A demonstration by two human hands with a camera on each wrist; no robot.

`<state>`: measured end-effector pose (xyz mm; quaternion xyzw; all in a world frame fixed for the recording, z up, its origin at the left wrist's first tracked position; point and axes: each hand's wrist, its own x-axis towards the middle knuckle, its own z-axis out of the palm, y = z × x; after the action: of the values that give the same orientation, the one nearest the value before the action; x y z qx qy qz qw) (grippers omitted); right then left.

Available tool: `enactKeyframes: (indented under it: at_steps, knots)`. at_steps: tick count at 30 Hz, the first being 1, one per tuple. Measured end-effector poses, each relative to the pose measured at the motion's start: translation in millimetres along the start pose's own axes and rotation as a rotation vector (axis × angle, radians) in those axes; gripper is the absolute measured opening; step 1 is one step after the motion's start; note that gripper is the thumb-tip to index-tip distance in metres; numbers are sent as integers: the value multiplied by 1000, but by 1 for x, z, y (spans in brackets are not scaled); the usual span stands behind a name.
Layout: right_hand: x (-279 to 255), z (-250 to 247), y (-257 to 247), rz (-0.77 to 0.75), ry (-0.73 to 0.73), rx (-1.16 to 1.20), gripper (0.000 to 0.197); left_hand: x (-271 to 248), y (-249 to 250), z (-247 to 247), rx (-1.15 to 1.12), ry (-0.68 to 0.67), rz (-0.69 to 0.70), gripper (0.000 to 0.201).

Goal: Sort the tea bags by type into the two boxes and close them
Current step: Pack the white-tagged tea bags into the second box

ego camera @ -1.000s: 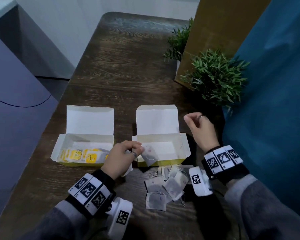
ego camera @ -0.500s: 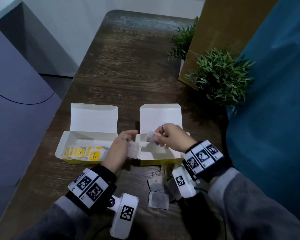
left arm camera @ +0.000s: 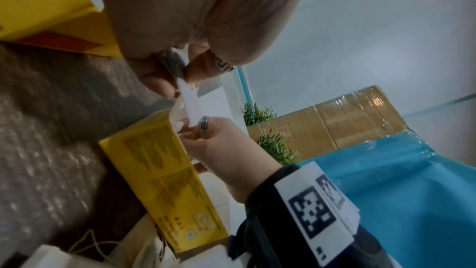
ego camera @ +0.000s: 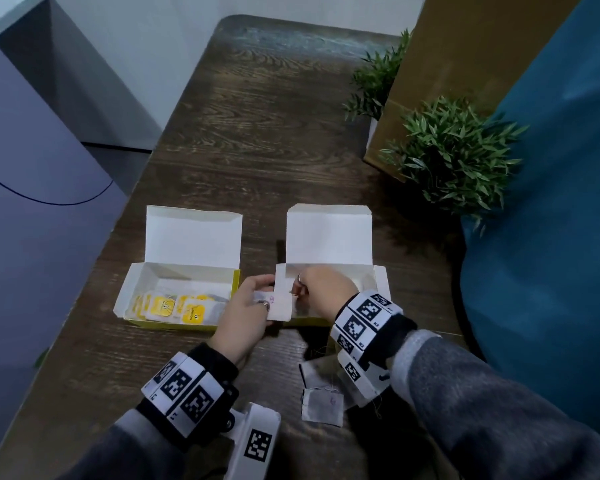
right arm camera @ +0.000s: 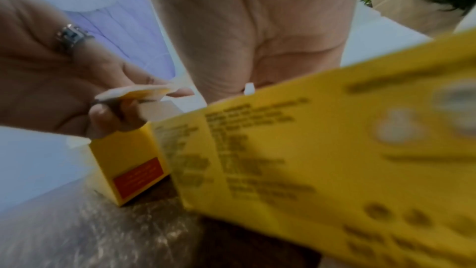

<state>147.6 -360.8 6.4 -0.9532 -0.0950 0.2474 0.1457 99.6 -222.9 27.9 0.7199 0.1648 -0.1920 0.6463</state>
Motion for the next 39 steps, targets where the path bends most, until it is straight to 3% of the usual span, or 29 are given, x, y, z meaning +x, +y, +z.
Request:
enactKeyframes:
  at_steps: [2, 6, 9, 13, 17, 29, 36, 39]
  knots:
    - [1, 2, 1, -1, 7, 59, 17, 0, 0, -1, 34, -13, 30, 44]
    - [-1, 0, 4, -3, -113, 201, 8, 1, -2, -4, 87, -23, 51, 49]
    - [-6, -4, 8, -11, -91, 283, 7, 1, -2, -6, 104, -33, 53, 49]
    - [-14, -5, 15, -16, 62, 234, 15, 3, -4, -8, 144, -39, 70, 51]
    - [-13, -3, 11, 21, 28, 145, 32, 5, -5, -9, 187, -35, 72, 49]
    - [-7, -1, 2, -123, -121, 36, 7, 8, -5, -10, 230, -32, 102, 51]
    - [-4, 1, 8, -139, 21, 26, 11, 10, -6, -8, 273, -37, 125, 48]
    - [-4, 8, 7, -164, -2, 26, 13, 12, -8, -8, 293, -41, 123, 48]
